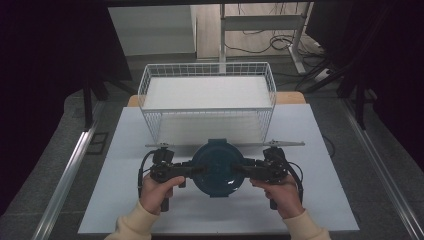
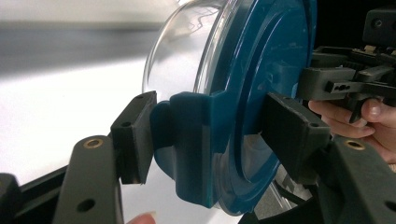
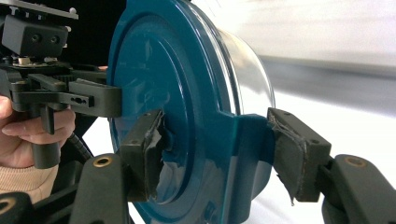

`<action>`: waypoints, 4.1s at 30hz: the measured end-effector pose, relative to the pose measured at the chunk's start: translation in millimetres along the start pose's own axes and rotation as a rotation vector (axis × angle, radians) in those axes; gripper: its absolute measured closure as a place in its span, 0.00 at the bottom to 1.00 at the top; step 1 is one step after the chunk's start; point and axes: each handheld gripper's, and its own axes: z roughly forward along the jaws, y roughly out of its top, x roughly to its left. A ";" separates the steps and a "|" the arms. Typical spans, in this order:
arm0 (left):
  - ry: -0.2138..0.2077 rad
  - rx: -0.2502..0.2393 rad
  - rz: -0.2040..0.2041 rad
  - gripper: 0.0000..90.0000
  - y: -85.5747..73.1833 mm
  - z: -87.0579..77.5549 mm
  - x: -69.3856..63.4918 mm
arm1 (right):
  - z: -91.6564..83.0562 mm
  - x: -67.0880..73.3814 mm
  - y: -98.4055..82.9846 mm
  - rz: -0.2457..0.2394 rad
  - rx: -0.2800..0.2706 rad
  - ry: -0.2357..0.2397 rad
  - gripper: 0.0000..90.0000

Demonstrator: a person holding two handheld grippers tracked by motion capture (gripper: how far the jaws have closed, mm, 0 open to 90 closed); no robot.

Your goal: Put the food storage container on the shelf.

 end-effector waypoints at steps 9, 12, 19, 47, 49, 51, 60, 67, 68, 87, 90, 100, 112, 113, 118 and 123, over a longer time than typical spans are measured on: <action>0.000 -0.021 0.026 0.41 23.1 -9.4 -10.7 | -8.3 8.0 22.9 -0.034 -0.028 -0.002 0.43; 0.003 -0.029 0.039 0.41 32.8 -13.5 -15.3 | -12.5 12.1 35.8 -0.049 -0.041 -0.001 0.43; 0.010 -0.041 0.061 0.41 56.2 -23.4 -23.0 | -16.2 17.4 56.6 -0.064 -0.055 0.002 0.43; 0.023 -0.088 0.109 0.41 145.3 -62.0 -40.5 | -23.0 41.7 150.7 -0.131 -0.103 0.017 0.43; 0.019 -0.083 0.104 0.41 153.9 -62.6 -39.6 | -22.6 42.0 158.1 -0.127 -0.104 0.016 0.43; 0.019 -0.079 0.102 0.41 162.2 -62.4 -38.6 | -21.9 40.7 165.5 -0.122 -0.107 0.017 0.43; 0.026 -0.048 0.087 0.41 195.7 -55.1 -27.4 | -11.4 24.6 191.7 -0.095 -0.109 0.024 0.43; 0.021 -0.035 0.063 0.41 213.3 -47.9 -10.6 | 2.2 11.1 208.7 -0.072 -0.095 0.028 0.43; 0.016 -0.032 0.055 0.41 215.2 -46.1 -5.7 | 3.9 9.9 210.2 -0.067 -0.091 0.026 0.43; 0.008 -0.022 -0.102 0.41 234.6 -20.9 37.4 | 41.6 -29.6 227.9 0.094 -0.052 0.035 0.42; -0.011 -0.023 -0.144 0.40 236.9 -16.5 44.5 | 45.5 -34.8 230.5 0.156 -0.052 0.031 0.42; -0.035 -0.036 -0.223 0.38 237.6 -4.4 57.6 | 54.5 -50.7 233.9 0.300 -0.046 0.027 0.42; 0.023 -0.110 -0.149 0.30 229.9 -2.1 49.2 | 49.5 -41.7 231.3 0.232 -0.125 -0.054 0.24; 0.041 -0.119 -0.125 0.27 228.8 -4.3 45.8 | 46.1 -37.8 230.8 0.209 -0.136 -0.060 0.23; 0.118 -0.138 0.011 0.23 216.2 -22.6 28.5 | 27.4 -22.5 218.4 0.047 -0.138 -0.093 0.18; 0.168 -0.135 0.121 0.23 184.6 -37.1 11.3 | 9.2 -15.4 193.5 -0.059 -0.139 -0.089 0.18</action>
